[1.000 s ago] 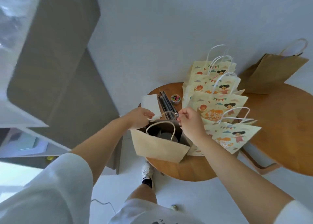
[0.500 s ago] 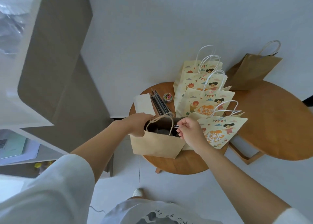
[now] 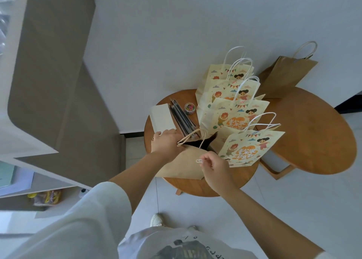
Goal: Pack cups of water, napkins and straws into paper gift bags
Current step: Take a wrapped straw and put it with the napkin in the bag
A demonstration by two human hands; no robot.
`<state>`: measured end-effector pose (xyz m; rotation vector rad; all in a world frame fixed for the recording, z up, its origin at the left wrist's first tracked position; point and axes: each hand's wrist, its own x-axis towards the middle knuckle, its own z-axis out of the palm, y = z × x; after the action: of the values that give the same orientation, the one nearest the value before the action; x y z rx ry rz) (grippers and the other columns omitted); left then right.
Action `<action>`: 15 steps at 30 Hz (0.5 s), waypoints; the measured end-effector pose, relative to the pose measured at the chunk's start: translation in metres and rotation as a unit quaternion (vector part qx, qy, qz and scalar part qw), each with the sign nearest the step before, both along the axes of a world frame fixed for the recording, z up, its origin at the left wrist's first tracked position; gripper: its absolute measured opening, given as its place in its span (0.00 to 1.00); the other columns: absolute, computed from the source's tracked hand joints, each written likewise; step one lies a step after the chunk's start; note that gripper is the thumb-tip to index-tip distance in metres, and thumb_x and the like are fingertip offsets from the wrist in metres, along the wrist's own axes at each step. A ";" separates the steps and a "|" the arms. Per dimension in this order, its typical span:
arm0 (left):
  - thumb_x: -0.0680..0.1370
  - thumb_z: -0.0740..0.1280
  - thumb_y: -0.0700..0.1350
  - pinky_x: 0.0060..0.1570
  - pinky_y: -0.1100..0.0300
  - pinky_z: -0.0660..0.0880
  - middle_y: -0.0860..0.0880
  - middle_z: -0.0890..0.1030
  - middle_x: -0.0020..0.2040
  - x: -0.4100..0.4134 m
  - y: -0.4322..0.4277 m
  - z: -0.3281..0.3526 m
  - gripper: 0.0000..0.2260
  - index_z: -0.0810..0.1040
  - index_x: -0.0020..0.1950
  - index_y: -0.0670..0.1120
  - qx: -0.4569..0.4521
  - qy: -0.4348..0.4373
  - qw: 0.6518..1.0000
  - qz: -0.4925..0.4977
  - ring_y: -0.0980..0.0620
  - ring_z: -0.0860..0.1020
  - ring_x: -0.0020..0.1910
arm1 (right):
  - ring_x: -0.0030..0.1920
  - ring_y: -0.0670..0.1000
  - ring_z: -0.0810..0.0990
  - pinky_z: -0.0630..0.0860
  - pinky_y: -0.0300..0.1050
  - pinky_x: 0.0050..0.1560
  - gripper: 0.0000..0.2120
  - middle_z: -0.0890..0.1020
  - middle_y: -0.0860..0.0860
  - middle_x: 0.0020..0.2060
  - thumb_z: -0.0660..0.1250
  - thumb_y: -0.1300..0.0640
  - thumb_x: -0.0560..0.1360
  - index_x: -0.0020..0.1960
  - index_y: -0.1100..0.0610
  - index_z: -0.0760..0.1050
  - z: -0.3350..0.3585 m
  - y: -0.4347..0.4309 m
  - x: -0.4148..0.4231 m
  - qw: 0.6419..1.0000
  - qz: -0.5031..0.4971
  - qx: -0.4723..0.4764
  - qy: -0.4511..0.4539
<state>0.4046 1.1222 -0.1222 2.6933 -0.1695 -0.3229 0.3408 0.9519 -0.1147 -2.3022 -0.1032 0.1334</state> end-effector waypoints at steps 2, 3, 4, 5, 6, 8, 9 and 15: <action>0.79 0.63 0.53 0.66 0.49 0.59 0.55 0.69 0.43 0.000 0.000 0.002 0.07 0.79 0.50 0.54 0.011 -0.001 1.000 0.000 0.51 0.71 0.53 | 0.38 0.41 0.75 0.71 0.29 0.37 0.05 0.77 0.46 0.36 0.61 0.62 0.78 0.49 0.61 0.75 0.002 0.008 0.009 0.998 0.047 -0.033 -0.014; 0.79 0.62 0.53 0.67 0.49 0.59 0.55 0.68 0.42 0.000 0.000 0.002 0.07 0.78 0.49 0.54 0.014 -0.003 1.000 0.000 0.51 0.71 0.54 | 0.39 0.46 0.77 0.72 0.32 0.38 0.05 0.79 0.50 0.38 0.61 0.61 0.79 0.50 0.62 0.75 0.005 0.013 0.016 0.996 0.068 -0.053 -0.023; 0.79 0.62 0.53 0.67 0.49 0.59 0.55 0.69 0.42 -0.001 0.000 0.003 0.07 0.78 0.48 0.54 0.014 -0.006 1.000 0.003 0.51 0.71 0.54 | 0.41 0.50 0.79 0.72 0.35 0.38 0.06 0.81 0.54 0.39 0.61 0.61 0.79 0.50 0.62 0.75 0.008 0.018 0.023 0.993 0.084 -0.076 -0.033; 0.79 0.62 0.53 0.68 0.49 0.58 0.55 0.69 0.42 -0.001 -0.001 0.004 0.07 0.78 0.47 0.54 0.011 -0.006 1.000 0.007 0.51 0.71 0.55 | 0.42 0.53 0.80 0.72 0.37 0.39 0.07 0.81 0.56 0.41 0.61 0.61 0.79 0.51 0.63 0.76 0.012 0.023 0.029 0.990 0.096 -0.096 -0.045; 0.79 0.62 0.53 0.69 0.49 0.57 0.55 0.70 0.43 0.000 -0.002 0.004 0.07 0.78 0.46 0.53 0.010 -0.006 1.000 0.012 0.51 0.72 0.55 | 0.45 0.55 0.80 0.71 0.36 0.40 0.07 0.82 0.57 0.43 0.61 0.61 0.79 0.51 0.63 0.77 0.014 0.028 0.036 0.987 0.107 -0.106 -0.054; 0.79 0.63 0.53 0.69 0.49 0.57 0.54 0.74 0.46 0.001 -0.003 0.005 0.08 0.79 0.48 0.52 0.014 -0.001 1.000 0.013 0.51 0.72 0.56 | 0.51 0.56 0.79 0.70 0.39 0.47 0.10 0.82 0.58 0.49 0.60 0.62 0.79 0.55 0.62 0.78 0.018 0.035 0.049 0.982 0.130 -0.129 -0.053; 0.79 0.62 0.53 0.69 0.49 0.57 0.53 0.75 0.47 0.002 -0.002 0.005 0.09 0.79 0.50 0.51 0.018 0.004 1.000 0.011 0.50 0.72 0.56 | 0.53 0.56 0.79 0.70 0.39 0.50 0.11 0.81 0.58 0.51 0.59 0.63 0.79 0.57 0.62 0.77 0.018 0.037 0.055 0.977 0.145 -0.147 -0.044; 0.79 0.62 0.53 0.68 0.50 0.57 0.54 0.73 0.46 0.009 0.003 0.005 0.10 0.80 0.52 0.51 0.003 0.032 0.999 0.002 0.51 0.73 0.56 | 0.60 0.59 0.75 0.70 0.48 0.60 0.15 0.77 0.59 0.59 0.59 0.65 0.78 0.63 0.62 0.74 0.023 0.045 0.083 0.944 0.210 -0.249 0.052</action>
<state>0.4137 1.1252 -0.1173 2.6843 -0.1444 -0.4079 0.4236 0.9968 -0.0921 -2.7376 -0.5637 0.5551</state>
